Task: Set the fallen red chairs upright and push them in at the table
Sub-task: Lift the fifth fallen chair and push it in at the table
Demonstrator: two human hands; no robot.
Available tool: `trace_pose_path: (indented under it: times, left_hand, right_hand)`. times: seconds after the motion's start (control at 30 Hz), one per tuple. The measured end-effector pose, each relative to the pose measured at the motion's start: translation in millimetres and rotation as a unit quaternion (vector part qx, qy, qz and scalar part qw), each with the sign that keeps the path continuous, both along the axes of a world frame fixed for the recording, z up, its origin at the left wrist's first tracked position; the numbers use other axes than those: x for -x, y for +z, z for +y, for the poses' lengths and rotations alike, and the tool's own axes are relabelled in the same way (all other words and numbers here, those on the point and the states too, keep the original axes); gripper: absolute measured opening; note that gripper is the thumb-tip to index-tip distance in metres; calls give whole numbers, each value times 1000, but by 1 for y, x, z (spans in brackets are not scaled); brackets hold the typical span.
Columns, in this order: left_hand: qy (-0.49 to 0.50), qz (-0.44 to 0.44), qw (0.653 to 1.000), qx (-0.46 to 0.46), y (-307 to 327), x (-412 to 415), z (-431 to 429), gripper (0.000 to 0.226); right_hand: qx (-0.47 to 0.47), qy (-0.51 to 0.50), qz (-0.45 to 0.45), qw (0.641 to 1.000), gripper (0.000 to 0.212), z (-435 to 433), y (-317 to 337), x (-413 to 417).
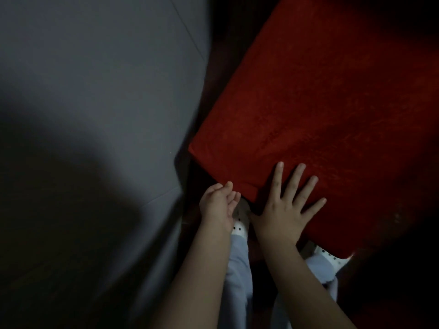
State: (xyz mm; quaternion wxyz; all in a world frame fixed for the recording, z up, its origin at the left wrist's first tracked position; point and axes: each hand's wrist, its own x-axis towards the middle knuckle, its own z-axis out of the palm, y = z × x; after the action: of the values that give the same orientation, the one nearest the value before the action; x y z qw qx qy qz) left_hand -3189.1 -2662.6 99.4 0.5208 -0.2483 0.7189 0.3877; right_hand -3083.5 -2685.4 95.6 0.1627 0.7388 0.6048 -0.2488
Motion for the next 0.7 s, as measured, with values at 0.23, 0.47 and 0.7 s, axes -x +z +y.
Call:
trace_pose_path:
  times: [0.23,0.47,0.7]
  left_hand:
    - [5,-3,999,-46,137,-31,19,37]
    - [-17,30,996,-83,251,-62,51,18]
    - [-268,236,919,-164,331,-82,64,15]
  right_hand:
    - [-114,57,-33,991,96,22,119,-44]
    - [-69,95,-22,993,104,65,227,-82]
    - [-45,111,12,993,105,110,304,-119]
